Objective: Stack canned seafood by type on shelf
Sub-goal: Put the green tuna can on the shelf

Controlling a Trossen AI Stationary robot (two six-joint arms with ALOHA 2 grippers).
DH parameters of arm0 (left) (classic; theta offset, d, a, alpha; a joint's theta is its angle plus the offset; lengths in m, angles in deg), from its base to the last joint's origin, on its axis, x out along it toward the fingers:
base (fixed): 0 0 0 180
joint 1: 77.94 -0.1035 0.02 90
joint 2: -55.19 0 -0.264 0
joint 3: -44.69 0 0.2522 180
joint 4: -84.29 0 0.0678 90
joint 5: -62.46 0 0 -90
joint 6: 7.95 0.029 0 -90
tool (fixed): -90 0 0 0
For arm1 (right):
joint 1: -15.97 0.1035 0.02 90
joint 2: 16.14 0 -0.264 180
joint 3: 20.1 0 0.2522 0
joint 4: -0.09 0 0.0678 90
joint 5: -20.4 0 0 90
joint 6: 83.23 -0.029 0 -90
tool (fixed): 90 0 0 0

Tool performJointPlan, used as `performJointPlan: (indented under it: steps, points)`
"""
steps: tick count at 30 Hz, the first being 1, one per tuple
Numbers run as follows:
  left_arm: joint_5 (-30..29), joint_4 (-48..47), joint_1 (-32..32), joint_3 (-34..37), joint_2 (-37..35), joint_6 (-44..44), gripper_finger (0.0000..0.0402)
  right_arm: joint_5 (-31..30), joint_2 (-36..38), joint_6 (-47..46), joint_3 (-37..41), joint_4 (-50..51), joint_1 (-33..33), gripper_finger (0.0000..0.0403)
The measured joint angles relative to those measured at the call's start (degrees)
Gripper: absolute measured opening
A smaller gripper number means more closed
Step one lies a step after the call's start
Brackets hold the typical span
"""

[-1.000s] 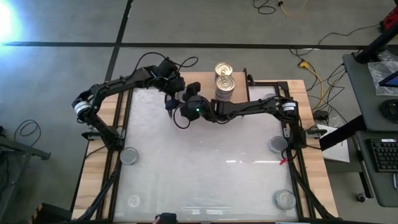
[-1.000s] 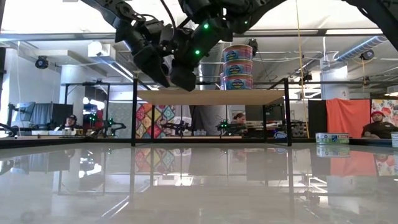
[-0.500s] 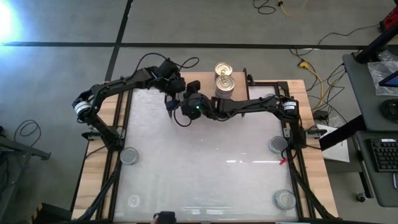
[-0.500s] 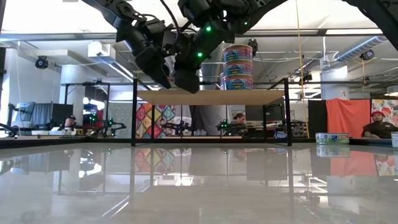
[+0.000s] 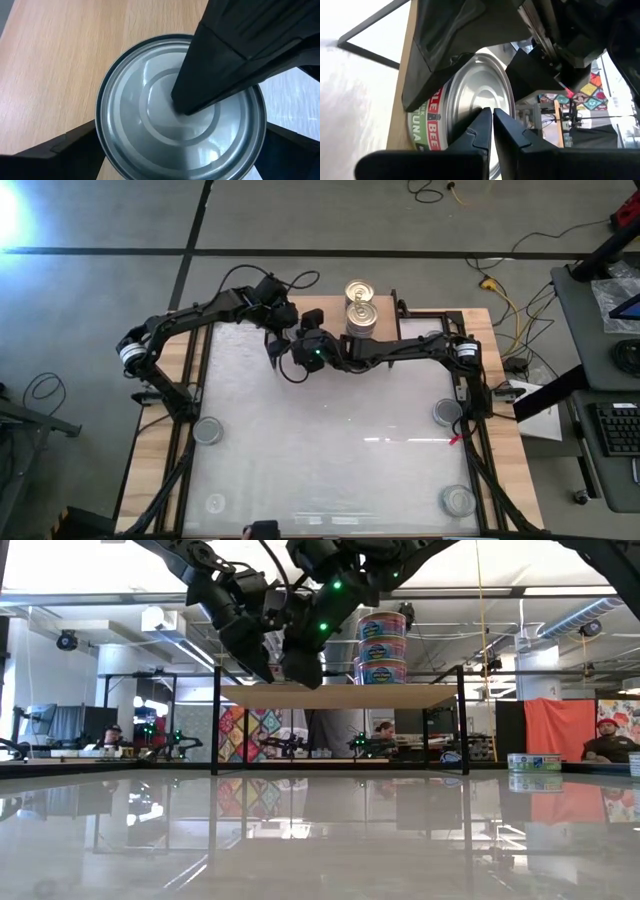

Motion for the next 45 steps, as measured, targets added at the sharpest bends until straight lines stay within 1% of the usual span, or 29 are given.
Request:
performJointPlan:
  steps: [3,7,15,17,18,21,25,30,33,36,39,43,45]
  points:
    - [-0.03,-0.27,0.00,-0.08,-0.04,-0.01,0.0400,-0.08,0.00,-0.71,0.00,0.83,0.00,0.0012]
    - [-0.13,-2.97,-0.04,-0.90,-0.04,-0.02,0.0400,-0.06,0.07,-1.62,-0.04,1.75,0.18,0.0012]
    - [0.14,-2.03,-0.04,-0.15,0.00,-0.70,0.0400,-0.09,0.55,-2.98,0.00,4.05,0.28,0.0012]
    - [-0.66,-2.11,-0.04,-0.13,0.00,-0.89,0.0400,-0.23,0.55,-3.04,-0.07,4.89,0.28,0.0012]
    - [-2.20,-3.20,-0.06,-0.13,0.00,-0.93,0.0400,-1.07,0.61,-3.00,-0.02,6.23,0.28,0.0012]
    - [-2.52,-5.32,-0.20,-0.74,0.00,0.11,0.0400,-1.41,0.66,-2.95,0.15,8.99,0.28,0.0012]
    - [-2.49,-5.22,-0.20,-0.85,-0.04,0.83,0.0400,-1.68,0.74,-2.95,0.13,8.95,0.28,0.0012]
    - [-2.99,-5.13,-0.17,-0.83,-0.46,0.83,0.0400,-1.59,0.72,-2.30,0.19,6.55,0.24,0.0012]
    - [-4.30,-4.40,-0.17,-0.83,-1.74,0.48,0.0400,-1.28,0.70,-2.03,0.22,5.25,0.02,0.0012]
    - [-4.29,-4.39,0.17,-0.83,-3.71,0.41,0.0400,-1.41,0.63,-1.88,0.24,3.30,-0.11,0.0012]
    - [-4.01,-4.26,0.88,-0.83,-6.71,-0.15,0.0400,-3.01,0.52,-0.55,0.31,0.92,-0.09,0.0012]
    - [-3.87,-3.49,2.15,-0.83,-10.93,-1.60,0.0400,-3.20,0.69,1.57,0.42,-2.31,0.11,0.0012]
    - [-3.16,-3.43,3.03,-0.83,-13.00,-1.59,0.0399,-3.56,1.32,1.08,0.35,-2.97,0.75,0.0012]
